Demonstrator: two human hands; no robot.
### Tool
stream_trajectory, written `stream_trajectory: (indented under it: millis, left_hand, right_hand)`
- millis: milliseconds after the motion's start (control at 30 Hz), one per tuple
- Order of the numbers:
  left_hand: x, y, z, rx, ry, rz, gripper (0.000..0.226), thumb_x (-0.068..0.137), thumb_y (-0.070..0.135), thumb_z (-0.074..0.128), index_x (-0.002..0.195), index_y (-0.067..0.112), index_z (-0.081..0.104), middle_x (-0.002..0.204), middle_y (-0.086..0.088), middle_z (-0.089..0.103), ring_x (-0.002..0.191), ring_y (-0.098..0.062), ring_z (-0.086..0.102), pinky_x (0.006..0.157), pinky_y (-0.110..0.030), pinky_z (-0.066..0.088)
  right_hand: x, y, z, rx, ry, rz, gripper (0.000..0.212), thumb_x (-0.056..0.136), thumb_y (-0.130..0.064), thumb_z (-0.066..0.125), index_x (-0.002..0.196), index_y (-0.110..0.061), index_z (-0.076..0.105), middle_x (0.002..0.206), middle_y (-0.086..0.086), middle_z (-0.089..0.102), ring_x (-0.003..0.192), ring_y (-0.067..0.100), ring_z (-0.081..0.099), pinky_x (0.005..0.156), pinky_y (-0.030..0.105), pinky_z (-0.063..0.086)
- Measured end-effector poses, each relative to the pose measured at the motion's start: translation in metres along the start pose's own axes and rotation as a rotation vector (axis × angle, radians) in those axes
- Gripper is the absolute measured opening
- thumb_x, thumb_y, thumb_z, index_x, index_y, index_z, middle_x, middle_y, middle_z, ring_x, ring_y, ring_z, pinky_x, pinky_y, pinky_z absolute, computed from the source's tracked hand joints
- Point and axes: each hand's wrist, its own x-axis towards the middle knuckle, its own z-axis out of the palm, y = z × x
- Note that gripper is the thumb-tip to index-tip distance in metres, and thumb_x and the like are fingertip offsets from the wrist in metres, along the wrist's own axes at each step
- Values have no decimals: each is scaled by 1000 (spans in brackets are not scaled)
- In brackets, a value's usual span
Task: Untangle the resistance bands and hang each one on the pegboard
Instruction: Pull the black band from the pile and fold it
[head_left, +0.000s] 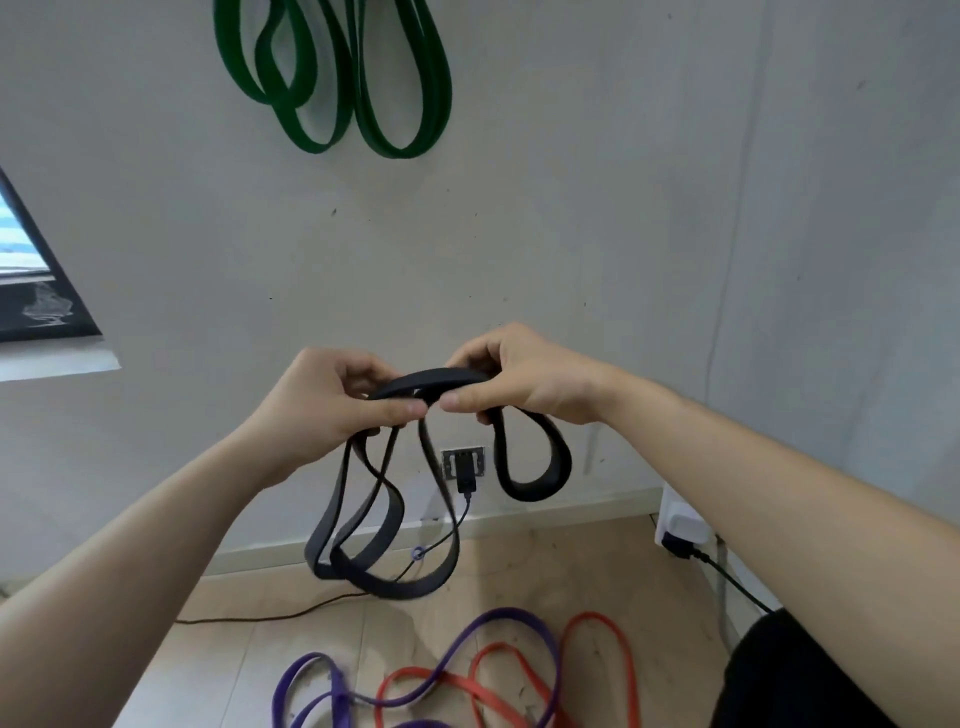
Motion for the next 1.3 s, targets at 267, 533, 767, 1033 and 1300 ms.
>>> stream_trajectory:
  millis: [267, 533, 767, 1033, 1300]
  left_hand:
    - [-6, -6, 13, -105, -69, -54, 44, 72, 36, 81, 111, 19, 73, 102, -6, 78, 99, -26, 73, 74, -28, 56]
    - [-4, -8, 36, -153, -63, -31, 25, 82, 25, 81, 102, 12, 74, 104, -12, 77, 104, -25, 72, 95, -34, 56]
    - [0, -2, 33, -395, 95, 17, 19, 89, 15, 74, 105, 6, 71, 84, -9, 75, 81, -22, 71, 90, -33, 58]
    - [3, -1, 33, -371, 101, 46, 10, 89, 14, 73, 99, 10, 75, 80, -5, 75, 78, -15, 69, 79, -24, 58]
    - [2, -1, 25, -266, 17, 42, 20, 85, 15, 79, 104, 9, 77, 88, -7, 76, 82, -11, 69, 81, -22, 56]
  right_hand:
    - [-1, 0, -2, 102, 16, -19, 25, 88, -12, 72, 101, 9, 69, 74, 7, 62, 68, 19, 58, 70, 32, 50]
    - [1, -6, 0, 264, 148, -91, 11, 92, -13, 67, 84, -4, 66, 67, 5, 53, 60, 18, 51, 63, 26, 48]
    - [-4, 8, -25, 298, 185, -47, 18, 88, -21, 66, 93, -4, 64, 70, 3, 58, 64, 17, 55, 68, 25, 50]
    - [-11, 25, -24, -71, -188, 151, 41, 85, -8, 75, 124, -11, 62, 116, 6, 73, 115, 17, 66, 109, 38, 45]
    - [-2, 6, 6, 90, 38, -42, 43, 83, -4, 76, 123, -13, 62, 109, 9, 73, 104, 14, 69, 97, 32, 53]
